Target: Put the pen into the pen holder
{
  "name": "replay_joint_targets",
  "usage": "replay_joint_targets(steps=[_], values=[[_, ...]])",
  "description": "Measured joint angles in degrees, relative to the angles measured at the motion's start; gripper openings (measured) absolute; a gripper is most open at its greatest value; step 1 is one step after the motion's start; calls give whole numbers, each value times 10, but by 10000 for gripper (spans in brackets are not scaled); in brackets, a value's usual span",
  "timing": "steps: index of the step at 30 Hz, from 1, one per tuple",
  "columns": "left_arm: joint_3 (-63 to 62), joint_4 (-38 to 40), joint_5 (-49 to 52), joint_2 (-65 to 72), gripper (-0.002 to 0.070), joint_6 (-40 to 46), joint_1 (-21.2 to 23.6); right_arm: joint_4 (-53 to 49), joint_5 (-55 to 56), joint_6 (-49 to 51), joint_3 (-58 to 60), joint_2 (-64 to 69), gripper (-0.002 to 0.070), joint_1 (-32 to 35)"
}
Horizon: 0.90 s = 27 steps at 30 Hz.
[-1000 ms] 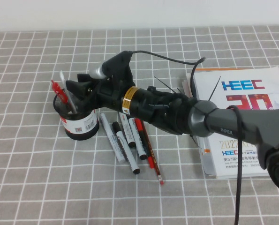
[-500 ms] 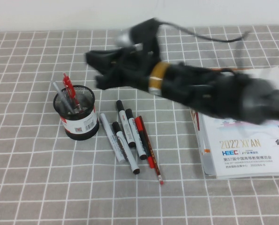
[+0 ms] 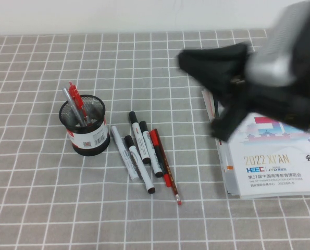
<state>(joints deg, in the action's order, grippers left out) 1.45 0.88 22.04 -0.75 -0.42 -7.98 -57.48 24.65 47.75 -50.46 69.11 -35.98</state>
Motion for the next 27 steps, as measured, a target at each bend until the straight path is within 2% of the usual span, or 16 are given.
replay_joint_targets(steps=[9, 18, 27], values=[[0, 0, 0, 0, -6, 0, 0, -78, -58, 175, 43, -87, -12, 0], [0, 0, 0, 0, -6, 0, 0, -187, -75, 196, 89, -118, -12, 0], [0, 0, 0, 0, -6, 0, 0, -195, -188, 199, 164, -220, -12, 0]])
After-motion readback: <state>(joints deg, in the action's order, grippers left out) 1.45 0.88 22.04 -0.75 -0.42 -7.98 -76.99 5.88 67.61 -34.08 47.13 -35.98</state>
